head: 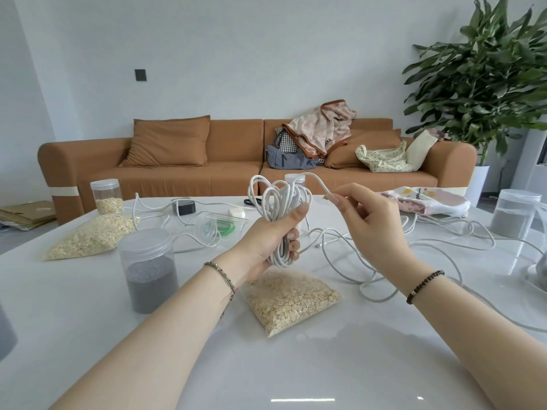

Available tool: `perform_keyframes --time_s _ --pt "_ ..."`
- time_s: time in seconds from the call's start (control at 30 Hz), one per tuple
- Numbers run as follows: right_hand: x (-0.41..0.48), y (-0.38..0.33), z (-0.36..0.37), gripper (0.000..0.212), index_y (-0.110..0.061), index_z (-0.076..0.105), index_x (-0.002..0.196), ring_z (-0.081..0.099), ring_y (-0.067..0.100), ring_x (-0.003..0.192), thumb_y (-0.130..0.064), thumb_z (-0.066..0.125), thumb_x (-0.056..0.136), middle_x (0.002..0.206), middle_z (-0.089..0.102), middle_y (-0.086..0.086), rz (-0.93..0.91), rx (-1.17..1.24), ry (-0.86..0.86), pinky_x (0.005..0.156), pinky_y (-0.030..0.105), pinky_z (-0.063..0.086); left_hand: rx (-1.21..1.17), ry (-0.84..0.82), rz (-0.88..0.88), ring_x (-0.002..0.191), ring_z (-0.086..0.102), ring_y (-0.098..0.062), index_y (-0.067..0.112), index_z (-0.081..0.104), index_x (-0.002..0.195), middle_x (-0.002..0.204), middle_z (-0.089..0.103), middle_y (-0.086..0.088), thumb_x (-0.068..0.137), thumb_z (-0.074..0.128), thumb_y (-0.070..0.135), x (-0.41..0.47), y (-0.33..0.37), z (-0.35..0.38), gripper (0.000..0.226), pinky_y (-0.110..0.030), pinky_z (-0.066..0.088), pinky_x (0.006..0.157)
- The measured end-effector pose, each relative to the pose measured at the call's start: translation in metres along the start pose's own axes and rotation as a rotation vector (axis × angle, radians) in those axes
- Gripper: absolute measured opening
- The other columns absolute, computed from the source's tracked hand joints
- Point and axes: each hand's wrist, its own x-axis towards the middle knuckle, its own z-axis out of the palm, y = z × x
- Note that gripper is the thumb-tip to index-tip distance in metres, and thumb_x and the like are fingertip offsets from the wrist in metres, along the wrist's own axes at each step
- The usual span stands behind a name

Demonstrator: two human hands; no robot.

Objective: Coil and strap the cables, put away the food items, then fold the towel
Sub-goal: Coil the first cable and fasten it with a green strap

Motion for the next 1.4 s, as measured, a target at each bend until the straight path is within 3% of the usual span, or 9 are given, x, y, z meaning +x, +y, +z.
perform_keyframes --time_s 0.17,0.3,0.47,0.57,0.67,0.83,1.03,1.17,1.4 --pt "-0.006 -0.001 0.008 0.013 -0.012 0.067 0.089 0.042 0.007 0.054 -0.021 0.063 0.098 0.06 0.048 -0.009 -0.107 -0.021 -0.126 0.054 0.015 0.031 0.078 0.037 -0.027 0.055 0.047 -0.014 0.015 0.05 0.09 0.06 0.041 0.004 0.063 0.064 0.079 0.004 -0.005 -0.005 0.071 -0.03 0.048 0.061" --pt "-0.011 0.0 0.014 0.018 -0.019 0.065 0.093 0.049 0.012 0.059 -0.035 0.057 0.099 0.069 0.056 -0.008 -0.173 -0.046 -0.221 0.055 0.033 0.045 0.05 0.002 -0.013 0.056 0.047 -0.014 0.018 0.049 0.116 0.06 0.04 0.005 0.057 0.059 0.083 0.006 -0.006 -0.005 0.088 -0.03 0.047 0.063" --pt "-0.012 -0.001 0.016 0.015 -0.02 0.067 0.093 0.049 0.011 0.062 -0.032 0.061 0.099 0.077 0.054 -0.014 -0.264 -0.154 -0.273 0.054 0.035 0.047 0.038 -0.062 -0.039 0.06 0.048 -0.014 0.011 0.056 0.128 0.063 0.042 0.003 0.064 0.062 0.08 0.008 -0.009 -0.003 0.094 -0.031 0.05 0.067" --pt "-0.011 -0.001 0.015 0.02 -0.021 0.069 0.089 0.04 0.008 0.059 -0.037 0.062 0.097 0.074 0.044 -0.016 -0.306 -0.219 -0.261 0.048 0.029 0.04 -0.02 -0.066 -0.054 0.061 0.049 -0.016 0.003 0.061 0.13 0.068 0.044 -0.003 0.087 0.069 0.053 0.007 -0.008 -0.005 0.067 -0.028 0.05 0.063" --pt "-0.014 -0.002 0.016 0.028 -0.021 0.068 0.087 0.045 0.01 0.055 -0.044 0.057 0.097 0.072 0.051 -0.011 -0.335 -0.254 -0.265 0.046 0.028 0.039 0.016 -0.048 -0.054 0.056 0.053 -0.018 0.006 0.063 0.093 0.069 0.047 -0.008 0.095 0.061 0.027 0.005 -0.008 -0.005 0.021 -0.03 0.047 0.062" --pt "-0.02 -0.011 0.021 0.032 -0.022 0.063 0.086 0.044 0.01 0.051 -0.051 0.055 0.095 0.067 0.052 -0.013 -0.305 -0.22 -0.331 0.048 0.029 0.043 0.047 0.069 -0.003 0.056 0.049 -0.02 0.007 0.056 0.089 0.069 0.047 -0.011 0.08 0.059 0.029 0.004 -0.012 -0.007 0.024 -0.032 0.044 0.058" --pt "-0.021 -0.011 0.021 0.014 -0.02 0.06 0.093 0.038 0.008 0.05 -0.031 0.057 0.101 0.053 0.035 -0.026 -0.272 -0.23 -0.317 0.047 0.021 0.03 -0.337 0.187 0.148 0.054 0.045 -0.014 0.011 0.051 0.084 0.062 0.044 -0.001 0.099 0.044 0.025 0.002 0.001 -0.006 0.022 -0.026 0.043 0.055" --pt "-0.02 -0.013 0.02 0.021 -0.022 0.06 0.094 0.036 0.016 0.05 -0.033 0.046 0.105 0.062 0.045 -0.014 -0.36 -0.296 -0.288 0.041 0.032 0.038 -0.451 0.168 0.196 0.061 0.05 -0.014 0.011 0.05 0.08 0.069 0.046 -0.003 0.1 0.045 0.017 0.002 0.005 -0.004 0.021 -0.024 0.052 0.058" --pt "-0.022 -0.019 0.02 0.024 -0.018 0.062 0.09 0.034 0.02 0.046 -0.028 0.046 0.105 0.063 0.046 -0.006 -0.489 -0.422 -0.325 0.037 0.028 0.029 -0.475 0.183 0.217 0.06 0.058 -0.01 0.008 0.056 0.083 0.069 0.053 -0.002 0.101 0.048 0.005 0.003 0.006 -0.001 0.02 -0.025 0.055 0.072"
